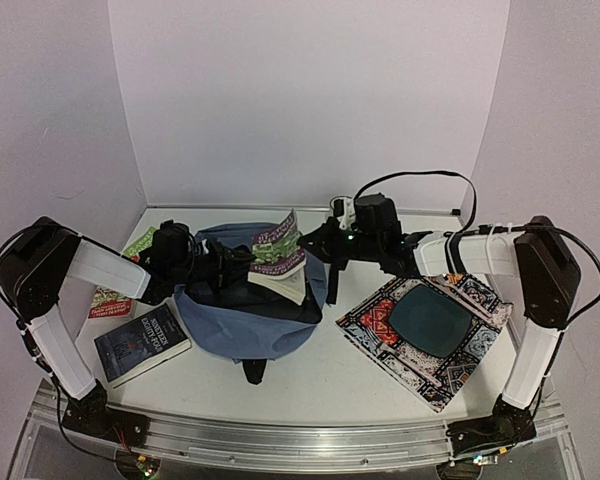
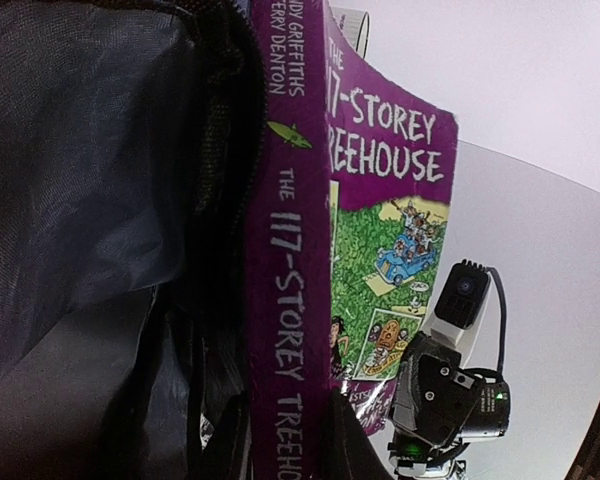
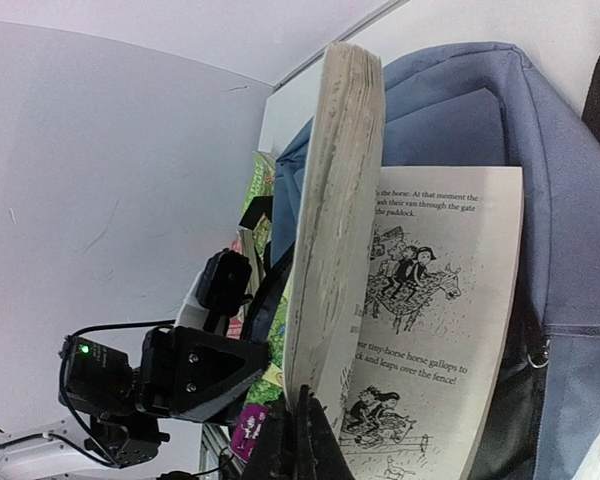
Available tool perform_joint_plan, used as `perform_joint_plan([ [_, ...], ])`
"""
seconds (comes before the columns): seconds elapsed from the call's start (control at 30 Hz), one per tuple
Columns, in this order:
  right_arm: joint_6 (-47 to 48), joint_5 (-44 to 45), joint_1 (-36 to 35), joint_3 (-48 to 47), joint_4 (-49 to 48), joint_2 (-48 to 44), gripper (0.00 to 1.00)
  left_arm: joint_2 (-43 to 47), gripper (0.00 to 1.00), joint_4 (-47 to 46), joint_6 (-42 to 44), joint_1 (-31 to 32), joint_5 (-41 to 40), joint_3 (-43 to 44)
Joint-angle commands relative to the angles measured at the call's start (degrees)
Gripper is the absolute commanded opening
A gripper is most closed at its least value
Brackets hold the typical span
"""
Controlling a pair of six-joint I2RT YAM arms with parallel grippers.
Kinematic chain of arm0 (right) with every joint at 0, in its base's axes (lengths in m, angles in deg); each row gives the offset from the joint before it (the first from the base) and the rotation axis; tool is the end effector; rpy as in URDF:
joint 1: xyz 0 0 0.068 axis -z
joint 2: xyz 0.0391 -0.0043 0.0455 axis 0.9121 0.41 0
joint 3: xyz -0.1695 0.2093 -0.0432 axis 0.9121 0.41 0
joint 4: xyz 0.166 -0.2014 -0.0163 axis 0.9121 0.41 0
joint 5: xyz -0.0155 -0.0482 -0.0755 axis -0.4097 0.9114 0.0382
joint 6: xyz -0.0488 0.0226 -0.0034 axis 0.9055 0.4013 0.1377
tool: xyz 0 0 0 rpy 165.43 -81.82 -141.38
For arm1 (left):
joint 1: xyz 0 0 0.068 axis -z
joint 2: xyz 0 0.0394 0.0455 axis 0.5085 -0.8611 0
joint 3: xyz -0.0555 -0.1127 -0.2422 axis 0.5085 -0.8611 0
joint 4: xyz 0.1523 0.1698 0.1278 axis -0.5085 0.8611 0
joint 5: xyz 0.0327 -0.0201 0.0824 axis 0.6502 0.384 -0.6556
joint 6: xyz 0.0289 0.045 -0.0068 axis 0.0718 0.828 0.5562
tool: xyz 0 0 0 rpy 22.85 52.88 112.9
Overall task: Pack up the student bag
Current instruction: Pass from the right arm to the left, then pick up the largest pocket of the bag from the student bag.
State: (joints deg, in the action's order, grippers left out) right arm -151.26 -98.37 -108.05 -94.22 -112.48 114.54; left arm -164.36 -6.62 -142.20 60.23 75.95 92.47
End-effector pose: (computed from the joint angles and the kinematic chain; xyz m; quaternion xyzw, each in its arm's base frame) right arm 0.3096 0.2948 0.2656 0.0177 0.7071 0.6120 0.3537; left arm 0.2897 -0.1876 0.1791 -0.2222 0.7532 -0.6107 0.1015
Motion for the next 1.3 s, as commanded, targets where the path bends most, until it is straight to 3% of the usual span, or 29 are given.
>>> perform_joint_plan([
  [0.0, 5.5, -0.93, -2.6, -2.3, 3.11, -1.76, 0.04, 3.02, 0.0, -5.54, 1.61, 0.91, 2.26, 3.75],
  [0.17, 13.63, 4.57, -2.59, -1.39, 10.19, -6.05, 0.45, 5.12, 0.0, -3.84, 4.65, 0.17, 1.72, 5.89],
  [0.27, 18.04, 6.14, -2.57, -1.3, 13.26, -8.56, 0.63, 5.83, 0.0, -3.41, 5.45, -0.35, 1.45, 6.59],
  [0.33, 21.7, 5.51, -2.65, -1.26, 13.84, -9.86, 0.82, 5.92, 0.0, -3.23, 5.6, -0.72, 1.77, 7.39],
  [0.43, 25.81, 5.68, -2.82, -1.12, 14.95, -11.83, 0.96, 5.9, 0.0, -2.49, 6.52, -1.14, 2.39, 9.32],
  [0.67, 34.95, 5.82, -3.3, 0.19, 15.37, -15.89, 0.98, 7.08, 0.0, -0.25, 8.56, -2.39, 3.41, 10.13],
  [0.93, 37.44, 6.52, -3.33, -0.05, 17.94, -15.43, 0.98, 12.81, 0.0, 3.51, 11.34, -6.79, 6.46, 5.9],
  [1.27, 57.54, 9.39, -3.33, -10.53, 27.43, -4.39, 0.96, 24.58, 0.0, 11.61, 12.25, -8.68, 11.93, -1.79],
])
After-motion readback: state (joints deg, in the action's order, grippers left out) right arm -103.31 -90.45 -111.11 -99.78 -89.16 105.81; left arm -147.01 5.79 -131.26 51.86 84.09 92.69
